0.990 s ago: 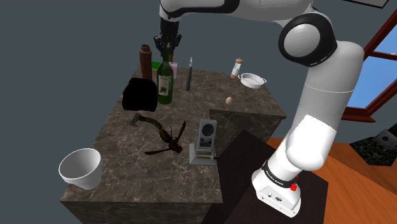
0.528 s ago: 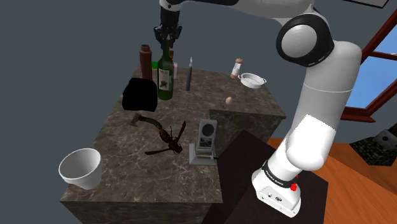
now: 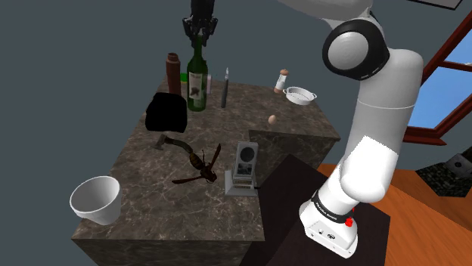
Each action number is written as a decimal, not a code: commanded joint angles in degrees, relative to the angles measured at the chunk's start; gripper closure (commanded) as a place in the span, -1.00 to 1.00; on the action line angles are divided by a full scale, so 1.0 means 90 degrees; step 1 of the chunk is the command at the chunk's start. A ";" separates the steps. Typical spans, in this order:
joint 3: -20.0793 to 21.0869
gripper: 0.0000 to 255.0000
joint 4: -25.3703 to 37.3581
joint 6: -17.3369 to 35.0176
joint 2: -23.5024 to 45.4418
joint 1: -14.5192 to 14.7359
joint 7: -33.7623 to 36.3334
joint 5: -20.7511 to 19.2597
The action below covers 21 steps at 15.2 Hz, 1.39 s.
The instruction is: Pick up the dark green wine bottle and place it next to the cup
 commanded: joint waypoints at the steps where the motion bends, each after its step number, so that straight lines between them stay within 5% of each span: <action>1: 0.0004 1.00 0.0327 -0.0238 0.0089 0.0018 -0.0002 -0.0005; 8: -0.0003 1.00 0.1793 -0.1169 0.0622 0.0057 -0.0070 -0.0025; 14: 0.0212 1.00 0.0065 -0.0667 -0.0533 0.0567 0.0702 -0.0155; 21: 0.0566 1.00 -0.0948 -0.0514 -0.1283 0.1142 0.1656 -0.0289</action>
